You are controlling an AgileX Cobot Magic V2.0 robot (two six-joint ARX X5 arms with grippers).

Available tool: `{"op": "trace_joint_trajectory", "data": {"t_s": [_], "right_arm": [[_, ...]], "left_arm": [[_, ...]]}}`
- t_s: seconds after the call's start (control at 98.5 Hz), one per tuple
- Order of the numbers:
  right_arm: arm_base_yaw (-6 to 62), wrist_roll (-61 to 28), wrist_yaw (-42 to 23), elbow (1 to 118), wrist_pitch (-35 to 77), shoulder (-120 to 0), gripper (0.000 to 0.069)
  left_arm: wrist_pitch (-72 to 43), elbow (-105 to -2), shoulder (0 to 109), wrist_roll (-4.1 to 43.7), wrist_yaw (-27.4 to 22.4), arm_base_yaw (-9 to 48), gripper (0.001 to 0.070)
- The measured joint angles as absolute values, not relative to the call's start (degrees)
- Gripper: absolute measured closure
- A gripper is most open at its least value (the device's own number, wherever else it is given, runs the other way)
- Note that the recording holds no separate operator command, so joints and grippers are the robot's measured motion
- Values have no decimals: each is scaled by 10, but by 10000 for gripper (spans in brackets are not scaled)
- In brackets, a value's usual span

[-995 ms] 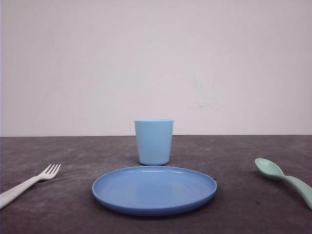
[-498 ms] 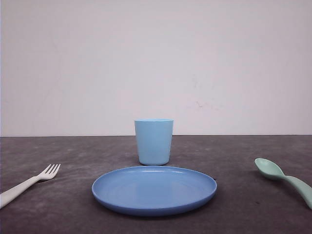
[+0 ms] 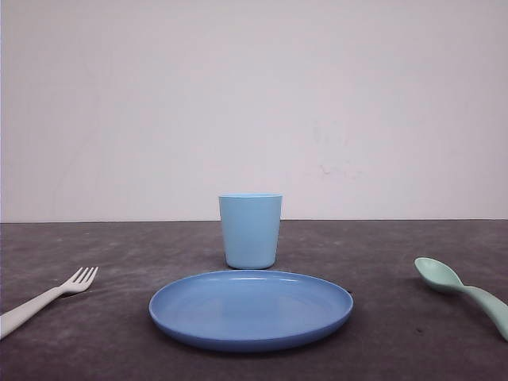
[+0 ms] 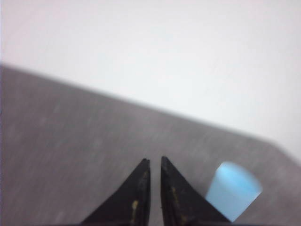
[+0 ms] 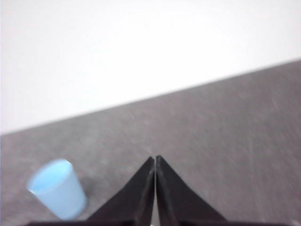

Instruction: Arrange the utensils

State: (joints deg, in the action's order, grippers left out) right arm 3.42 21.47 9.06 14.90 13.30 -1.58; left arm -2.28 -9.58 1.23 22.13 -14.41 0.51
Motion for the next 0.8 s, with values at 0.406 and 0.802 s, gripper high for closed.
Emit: {"op": "trace_joint_trajectory", "data": {"t_s": [0.406, 0.802], "right_arm": [[34, 156, 110, 416, 322, -197, 687], [34, 57, 102, 507, 413, -384, 687]], "left_arm": [[-222, -366, 186, 161, -167, 5, 695], [-319, -488, 346, 65, -137, 33, 695]]}}
